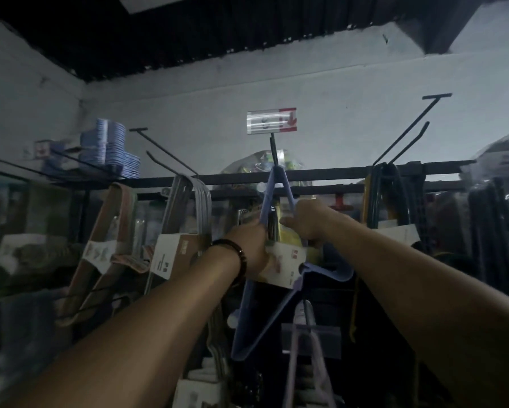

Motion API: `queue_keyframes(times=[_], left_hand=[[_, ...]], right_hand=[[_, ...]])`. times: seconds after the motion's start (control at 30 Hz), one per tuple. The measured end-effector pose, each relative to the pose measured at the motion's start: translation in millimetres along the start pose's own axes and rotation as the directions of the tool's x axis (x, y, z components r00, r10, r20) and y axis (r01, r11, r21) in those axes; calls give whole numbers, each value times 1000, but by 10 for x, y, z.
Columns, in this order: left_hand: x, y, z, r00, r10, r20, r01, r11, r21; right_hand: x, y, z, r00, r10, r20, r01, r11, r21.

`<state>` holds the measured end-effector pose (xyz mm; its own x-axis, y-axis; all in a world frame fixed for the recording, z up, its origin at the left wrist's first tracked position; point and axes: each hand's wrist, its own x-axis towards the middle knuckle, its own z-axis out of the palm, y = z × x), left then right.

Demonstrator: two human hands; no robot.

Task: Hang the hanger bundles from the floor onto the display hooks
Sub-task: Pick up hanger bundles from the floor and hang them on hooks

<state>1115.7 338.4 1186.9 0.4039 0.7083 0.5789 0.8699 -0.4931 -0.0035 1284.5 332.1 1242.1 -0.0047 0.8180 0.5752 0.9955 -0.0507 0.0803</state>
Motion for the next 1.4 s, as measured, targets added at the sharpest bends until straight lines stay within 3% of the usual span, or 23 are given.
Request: queue_keyframes(times=[0.1,0.2,0.3,0.37,0.43,0.57,0.63,0.77,0.97,1.2,1.4], left_hand=[[-242,-16,-217,1000,-5,16,3,994,111],[-606,-175,-515,1000,11,-10,-9,984,177],[-1220,-544,-767,994,34,-107,-32,999,24],[-1787,-919,-887,987,24,-159,-50,986,-157],[-2426,-1401,-944,986,-19,-164,-12,982,-187],[-3930,-2527,-756,974,-213,-76,195,962,-189],[-4781,-3004,-585,934,-357,28,354,910,-218],[-6469,-3732,-267,755,-570,324,647,729,-225],[-8665,-4233,75,431,-825,365,901,418,-119],[-10031,-4660,657,110,-860,499,993,118,-14],[-10568,-5293,1156,-205,-834,512,977,-202,62]], right_hand=[[-205,-121,-165,994,62,-88,-54,994,94],[-528,-515,-427,957,89,-275,-54,990,131],[-931,-1168,-628,922,-3,-388,76,982,173],[-1265,-1715,-674,906,-147,-398,249,944,217],[-1590,-2318,-578,893,-227,-389,355,885,300],[-2275,-3607,-4,877,-357,-322,470,777,419],[-2681,-4304,374,846,-463,-263,531,689,494],[-3582,-5733,1193,722,-687,-84,537,480,694],[-4993,-7455,2214,430,-893,129,411,322,853],[-6027,-8812,3313,68,-942,330,283,335,899],[-6157,-10019,4264,-146,-864,482,182,455,872]])
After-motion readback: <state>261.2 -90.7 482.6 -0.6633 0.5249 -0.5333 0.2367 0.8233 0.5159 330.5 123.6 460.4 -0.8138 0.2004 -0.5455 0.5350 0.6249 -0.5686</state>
